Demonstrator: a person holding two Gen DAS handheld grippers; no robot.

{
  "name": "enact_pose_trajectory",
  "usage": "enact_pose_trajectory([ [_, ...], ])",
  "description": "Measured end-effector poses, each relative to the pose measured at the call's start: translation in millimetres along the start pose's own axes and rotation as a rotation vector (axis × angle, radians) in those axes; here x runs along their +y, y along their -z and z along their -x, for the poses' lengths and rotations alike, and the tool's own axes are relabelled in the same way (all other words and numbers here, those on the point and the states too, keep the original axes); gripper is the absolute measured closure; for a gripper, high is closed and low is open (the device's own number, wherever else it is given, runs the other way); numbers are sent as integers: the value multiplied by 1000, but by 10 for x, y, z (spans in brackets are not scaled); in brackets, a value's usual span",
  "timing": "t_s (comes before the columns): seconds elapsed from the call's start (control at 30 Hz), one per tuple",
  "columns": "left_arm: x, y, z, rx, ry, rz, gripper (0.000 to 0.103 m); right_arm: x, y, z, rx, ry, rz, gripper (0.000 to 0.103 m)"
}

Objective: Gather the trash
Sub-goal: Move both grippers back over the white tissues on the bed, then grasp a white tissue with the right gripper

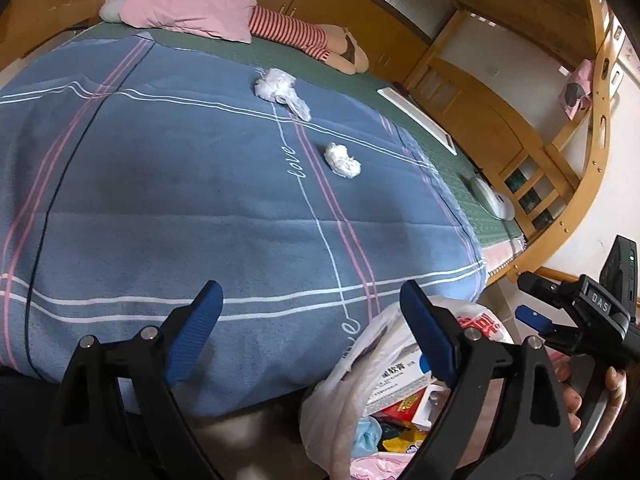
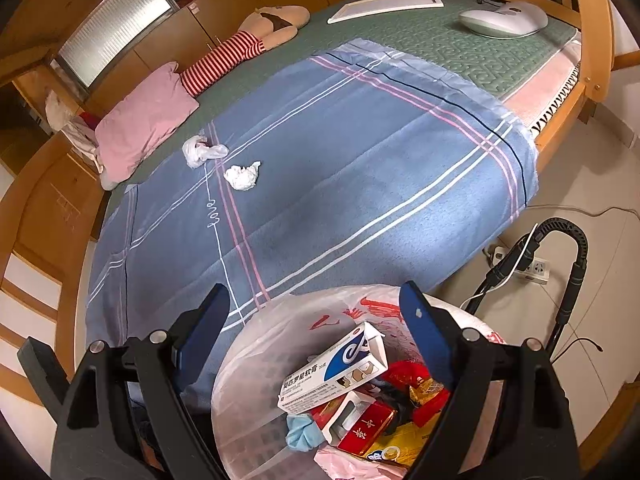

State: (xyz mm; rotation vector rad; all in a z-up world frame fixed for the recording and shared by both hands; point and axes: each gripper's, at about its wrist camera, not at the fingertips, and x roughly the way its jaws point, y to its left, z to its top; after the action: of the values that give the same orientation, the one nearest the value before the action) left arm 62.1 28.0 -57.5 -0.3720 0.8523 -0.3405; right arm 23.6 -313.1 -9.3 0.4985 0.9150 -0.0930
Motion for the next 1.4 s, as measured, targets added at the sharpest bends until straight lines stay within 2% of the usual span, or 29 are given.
enact_pose_trajectory([
  [0.9,65,-3,27,-27,-96,23,12,63,82,-150,29,10,22,18],
  [1.03,88,-10,53,-49,-160,24,12,82,78,-179,30,16,31,18],
  [1.2,147,-100,140,-96,-281,24,12,224,-74,-308,39,38,75,18],
  [1.27,233,-299,208,-115,-355,36,12,317,-177,-399,50,46,107,18],
  [1.4,526,-752,323,-174,-431,115,12,686,-570,-770,52,49,214,18],
])
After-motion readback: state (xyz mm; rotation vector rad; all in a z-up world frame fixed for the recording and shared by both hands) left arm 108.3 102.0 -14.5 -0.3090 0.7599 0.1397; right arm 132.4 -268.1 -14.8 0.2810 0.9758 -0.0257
